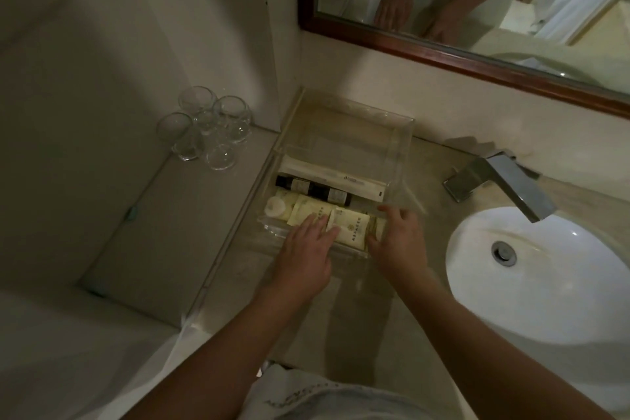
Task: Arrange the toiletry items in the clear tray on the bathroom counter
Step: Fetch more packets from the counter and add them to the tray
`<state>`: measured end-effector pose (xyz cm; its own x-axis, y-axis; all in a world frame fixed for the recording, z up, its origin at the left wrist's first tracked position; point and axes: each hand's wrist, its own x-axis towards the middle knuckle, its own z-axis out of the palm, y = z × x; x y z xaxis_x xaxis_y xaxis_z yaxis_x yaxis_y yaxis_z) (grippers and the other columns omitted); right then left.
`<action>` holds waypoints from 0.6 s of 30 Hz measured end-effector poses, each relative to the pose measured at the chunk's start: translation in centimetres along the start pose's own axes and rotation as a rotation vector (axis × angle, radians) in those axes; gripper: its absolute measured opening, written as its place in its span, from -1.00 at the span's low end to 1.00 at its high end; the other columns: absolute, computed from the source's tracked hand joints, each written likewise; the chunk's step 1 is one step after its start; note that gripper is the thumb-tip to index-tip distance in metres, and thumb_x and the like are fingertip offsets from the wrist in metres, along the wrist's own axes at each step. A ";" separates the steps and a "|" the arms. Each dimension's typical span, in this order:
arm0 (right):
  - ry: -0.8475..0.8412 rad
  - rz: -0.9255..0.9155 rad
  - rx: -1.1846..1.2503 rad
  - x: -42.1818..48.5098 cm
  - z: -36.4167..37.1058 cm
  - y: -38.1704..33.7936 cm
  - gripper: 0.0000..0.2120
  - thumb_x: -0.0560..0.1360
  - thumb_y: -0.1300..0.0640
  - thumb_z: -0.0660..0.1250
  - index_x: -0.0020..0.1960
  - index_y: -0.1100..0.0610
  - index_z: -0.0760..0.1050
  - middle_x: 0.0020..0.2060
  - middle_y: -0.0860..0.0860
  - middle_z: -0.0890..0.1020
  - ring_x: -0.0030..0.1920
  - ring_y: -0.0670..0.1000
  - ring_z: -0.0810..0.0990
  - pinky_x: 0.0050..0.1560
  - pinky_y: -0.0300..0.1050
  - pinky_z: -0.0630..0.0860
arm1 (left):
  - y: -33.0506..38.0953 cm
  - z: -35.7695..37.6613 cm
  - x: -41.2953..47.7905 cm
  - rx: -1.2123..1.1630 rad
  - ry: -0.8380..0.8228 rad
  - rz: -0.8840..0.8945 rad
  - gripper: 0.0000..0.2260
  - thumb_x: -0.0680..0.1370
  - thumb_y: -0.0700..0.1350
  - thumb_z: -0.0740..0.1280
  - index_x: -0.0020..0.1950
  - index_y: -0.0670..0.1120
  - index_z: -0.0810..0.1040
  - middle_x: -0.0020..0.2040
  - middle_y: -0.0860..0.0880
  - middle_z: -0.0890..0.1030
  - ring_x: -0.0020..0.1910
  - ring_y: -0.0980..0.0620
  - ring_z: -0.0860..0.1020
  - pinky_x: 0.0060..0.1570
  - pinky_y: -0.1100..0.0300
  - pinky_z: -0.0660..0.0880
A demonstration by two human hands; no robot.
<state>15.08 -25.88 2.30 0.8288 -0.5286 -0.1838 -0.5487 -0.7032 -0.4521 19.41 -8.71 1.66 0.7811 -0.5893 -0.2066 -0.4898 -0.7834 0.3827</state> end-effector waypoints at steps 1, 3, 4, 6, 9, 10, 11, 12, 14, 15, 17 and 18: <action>0.010 -0.076 -0.062 0.0 0.0 -0.1 -0.49 0.41 0.03 0.44 0.33 -0.04 0.41 0.24 0.06 0.46 0.23 0.07 0.43 0.22 -0.01 0.46 | 0.0 0.1 0.0 0.004 -0.003 -0.004 -0.47 0.57 -0.08 0.17 0.53 0.08 0.11 0.58 0.00 0.06 0.56 -0.01 -0.06 0.49 0.02 -0.10; -0.008 -0.188 -0.165 -0.1 0.0 -0.4 -0.55 0.44 -0.02 0.40 0.31 -0.06 0.45 0.26 0.03 0.49 0.24 0.07 0.39 0.24 -0.02 0.42 | 0.2 0.2 0.1 0.010 -0.010 -0.014 -0.46 0.57 -0.08 0.17 0.53 0.08 0.10 0.58 0.00 0.05 0.56 -0.01 -0.07 0.49 0.01 -0.10; -0.017 -0.217 -0.202 -0.2 0.2 -0.4 -0.58 0.45 -0.05 0.37 0.30 -0.07 0.45 0.25 0.01 0.50 0.23 0.07 0.39 0.22 -0.02 0.42 | 0.2 0.3 0.1 0.012 -0.010 -0.020 -0.46 0.57 -0.08 0.17 0.53 0.09 0.11 0.58 -0.01 0.06 0.56 -0.02 -0.07 0.49 0.00 -0.09; -0.031 -0.218 -0.227 -0.3 0.5 -0.4 -0.60 0.47 -0.10 0.34 0.28 -0.09 0.46 0.22 -0.01 0.52 0.21 0.07 0.40 0.19 -0.03 0.42 | 0.3 0.4 0.1 0.013 -0.005 -0.026 -0.46 0.56 -0.08 0.18 0.52 0.09 0.12 0.58 -0.01 0.07 0.56 -0.02 -0.05 0.49 0.00 -0.09; -0.038 -0.195 -0.224 -0.3 0.5 -0.6 -0.60 0.47 -0.10 0.34 0.28 -0.07 0.45 0.20 -0.01 0.53 0.20 0.07 0.40 0.18 -0.03 0.40 | 0.4 0.4 0.0 0.018 -0.007 -0.021 -0.46 0.57 -0.07 0.18 0.53 0.09 0.11 0.58 -0.01 0.06 0.56 -0.03 -0.05 0.48 0.02 -0.12; -0.038 -0.196 -0.228 -0.3 0.5 -0.7 -0.60 0.47 -0.11 0.34 0.28 -0.06 0.45 0.19 0.00 0.54 0.20 0.07 0.40 0.18 -0.03 0.40 | 0.4 0.5 0.0 0.018 -0.012 -0.020 -0.46 0.57 -0.06 0.18 0.53 0.09 0.10 0.58 -0.01 0.06 0.56 -0.03 -0.05 0.48 0.02 -0.12; -0.035 -0.197 -0.233 -0.3 0.5 -0.8 -0.60 0.47 -0.11 0.34 0.28 -0.06 0.45 0.19 0.00 0.54 0.20 0.07 0.40 0.17 -0.03 0.40 | 0.4 0.5 0.0 0.015 -0.017 -0.020 -0.46 0.57 -0.06 0.18 0.53 0.09 0.09 0.58 -0.01 0.05 0.56 -0.03 -0.06 0.48 0.01 -0.12; -0.031 -0.198 -0.235 -0.3 0.5 -0.9 -0.59 0.47 -0.11 0.33 0.28 -0.05 0.45 0.19 0.01 0.54 0.20 0.08 0.40 0.17 -0.03 0.40 | 0.4 0.5 0.0 0.012 -0.019 -0.019 -0.45 0.57 -0.06 0.18 0.53 0.09 0.09 0.58 -0.01 0.05 0.56 -0.03 -0.06 0.48 0.00 -0.11; -0.035 -0.189 -0.232 -0.2 0.6 -0.9 -0.57 0.47 -0.12 0.33 0.30 -0.05 0.43 0.20 0.01 0.53 0.22 0.09 0.40 0.20 -0.02 0.40 | 0.3 0.4 0.0 0.001 -0.020 -0.018 -0.45 0.56 -0.06 0.19 0.53 0.09 0.10 0.58 -0.02 0.06 0.56 -0.05 -0.06 0.48 -0.02 -0.08; -0.036 -0.183 -0.228 -0.2 0.5 -1.0 -0.56 0.47 -0.13 0.33 0.30 -0.05 0.43 0.21 0.02 0.53 0.23 0.09 0.40 0.21 -0.02 0.40 | 0.4 0.3 0.1 -0.007 -0.016 -0.017 -0.46 0.56 -0.07 0.20 0.52 0.08 0.12 0.58 -0.03 0.07 0.55 -0.06 -0.05 0.48 -0.03 -0.06; -0.022 -0.179 -0.224 -0.3 0.5 -1.0 -0.54 0.45 -0.14 0.34 0.31 -0.03 0.43 0.21 0.03 0.53 0.22 0.09 0.41 0.21 -0.02 0.40 | 0.5 0.0 0.0 -0.028 -0.007 -0.015 -0.47 0.55 -0.06 0.21 0.51 0.08 0.15 0.57 -0.03 0.09 0.55 -0.08 -0.04 0.47 -0.05 0.00; -0.009 -0.179 -0.218 -0.4 0.4 -1.1 -0.53 0.45 -0.14 0.34 0.31 -0.02 0.44 0.21 0.04 0.53 0.21 0.09 0.42 0.21 -0.02 0.41 | 0.6 -0.1 -0.1 -0.035 -0.003 -0.012 -0.47 0.55 -0.06 0.21 0.51 0.07 0.17 0.56 -0.04 0.10 0.55 -0.08 -0.03 0.47 -0.06 0.02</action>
<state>15.38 -24.73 2.48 0.9151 -0.3831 -0.1258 -0.4032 -0.8714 -0.2795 19.12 -9.13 2.05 0.7855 -0.5805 -0.2144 -0.4664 -0.7832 0.4112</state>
